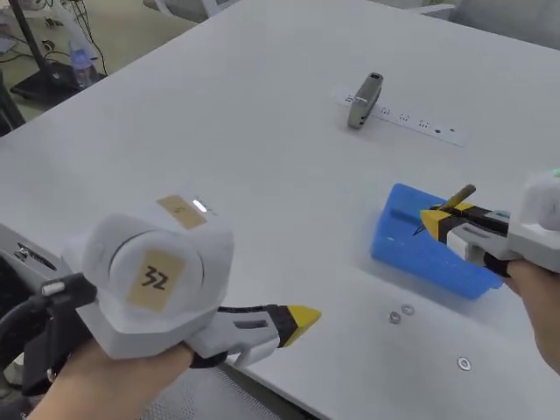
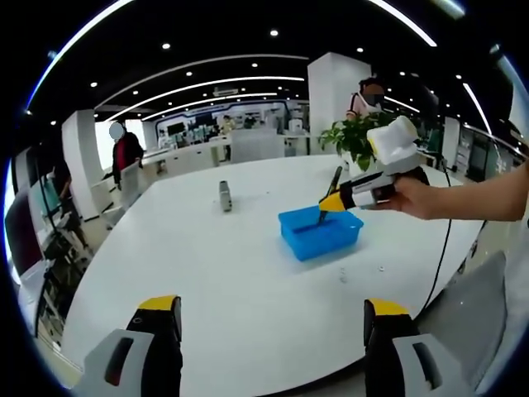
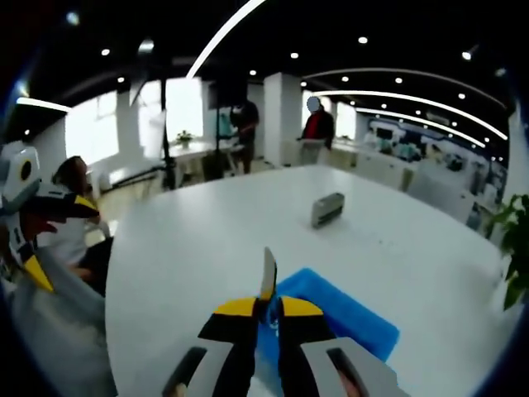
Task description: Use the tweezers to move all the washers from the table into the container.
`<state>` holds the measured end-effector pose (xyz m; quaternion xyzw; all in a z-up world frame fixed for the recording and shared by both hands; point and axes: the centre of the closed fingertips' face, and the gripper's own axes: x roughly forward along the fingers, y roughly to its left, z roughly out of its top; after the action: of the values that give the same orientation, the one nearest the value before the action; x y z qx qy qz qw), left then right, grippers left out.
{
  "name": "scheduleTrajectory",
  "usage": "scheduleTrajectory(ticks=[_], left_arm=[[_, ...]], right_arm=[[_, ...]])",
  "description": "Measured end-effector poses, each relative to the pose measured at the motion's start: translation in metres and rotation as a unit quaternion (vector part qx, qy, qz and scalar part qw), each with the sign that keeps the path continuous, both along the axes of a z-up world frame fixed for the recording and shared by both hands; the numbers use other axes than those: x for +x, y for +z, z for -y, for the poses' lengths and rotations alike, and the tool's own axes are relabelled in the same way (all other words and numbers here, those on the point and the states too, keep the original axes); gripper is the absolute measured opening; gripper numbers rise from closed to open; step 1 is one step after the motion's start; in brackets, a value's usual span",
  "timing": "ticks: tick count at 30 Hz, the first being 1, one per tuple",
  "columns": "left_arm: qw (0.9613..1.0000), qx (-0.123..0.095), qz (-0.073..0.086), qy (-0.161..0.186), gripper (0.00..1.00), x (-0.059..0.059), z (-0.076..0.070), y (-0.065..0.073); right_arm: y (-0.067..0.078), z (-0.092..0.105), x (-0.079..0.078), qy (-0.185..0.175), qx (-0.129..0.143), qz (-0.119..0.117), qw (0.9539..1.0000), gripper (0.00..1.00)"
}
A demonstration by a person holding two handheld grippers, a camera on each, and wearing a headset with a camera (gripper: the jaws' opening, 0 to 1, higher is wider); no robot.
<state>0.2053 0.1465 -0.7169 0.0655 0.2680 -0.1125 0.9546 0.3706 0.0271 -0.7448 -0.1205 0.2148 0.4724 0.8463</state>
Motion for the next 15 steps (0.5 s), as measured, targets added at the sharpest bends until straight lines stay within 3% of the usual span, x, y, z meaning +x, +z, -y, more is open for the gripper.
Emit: scheduleTrajectory(ticks=[7,9,15], left_arm=[[1.0,0.0,0.005,-0.002,0.93,-0.001,0.003,0.002],[1.0,0.002,0.005,-0.004,0.93,-0.002,0.004,0.002],[1.0,0.001,0.005,-0.004,0.94,-0.003,0.003,0.002]], right_arm=[[-0.004,0.004,-0.041,0.012,0.006,-0.013,0.9998,0.05],[-0.013,0.003,-0.051,0.02,-0.001,-0.024,0.9995,0.05],[-0.039,0.006,-0.058,0.028,-0.021,-0.038,0.9987,0.05]])
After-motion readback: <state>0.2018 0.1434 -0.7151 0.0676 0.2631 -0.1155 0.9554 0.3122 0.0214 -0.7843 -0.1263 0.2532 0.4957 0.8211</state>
